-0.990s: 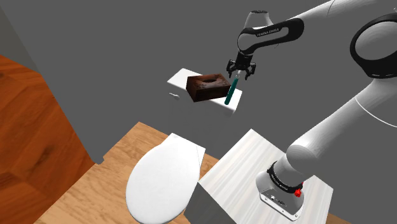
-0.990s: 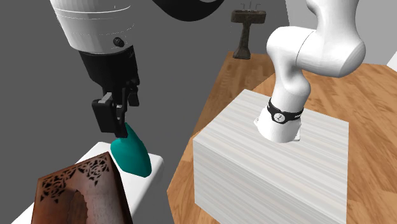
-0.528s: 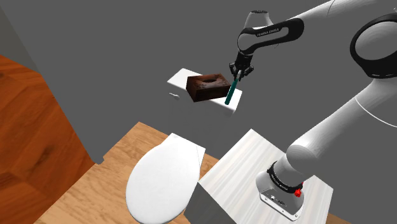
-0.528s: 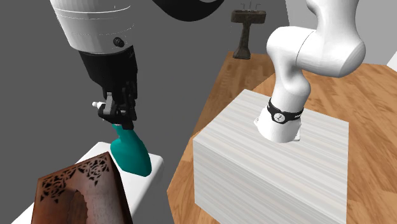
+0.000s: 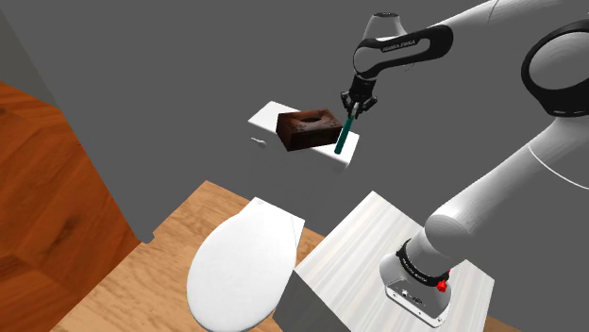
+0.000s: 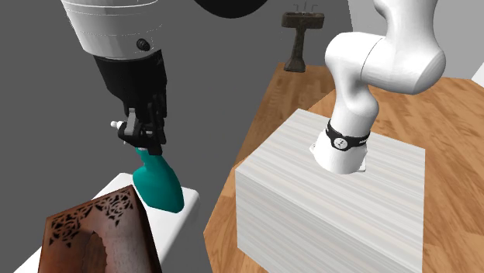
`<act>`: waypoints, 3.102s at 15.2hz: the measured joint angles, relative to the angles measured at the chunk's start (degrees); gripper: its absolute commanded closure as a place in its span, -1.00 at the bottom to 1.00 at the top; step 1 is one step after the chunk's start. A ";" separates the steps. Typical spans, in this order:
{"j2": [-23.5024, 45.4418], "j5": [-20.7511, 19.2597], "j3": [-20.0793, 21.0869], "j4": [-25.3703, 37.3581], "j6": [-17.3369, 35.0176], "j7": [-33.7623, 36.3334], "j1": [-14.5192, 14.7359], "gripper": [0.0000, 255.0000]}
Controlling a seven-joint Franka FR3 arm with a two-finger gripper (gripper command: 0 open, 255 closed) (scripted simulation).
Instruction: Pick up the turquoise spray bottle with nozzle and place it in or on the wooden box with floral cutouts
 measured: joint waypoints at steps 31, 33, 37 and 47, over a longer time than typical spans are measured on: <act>-3.93 0.82 0.59 19.36 -23.16 -2.34 0.42 1.00; -1.56 1.16 1.17 23.64 -25.20 -1.58 0.91 1.00; 5.19 1.86 2.48 35.41 -30.54 0.20 2.14 1.00; 30.06 2.84 4.26 78.29 -49.09 3.04 4.73 1.00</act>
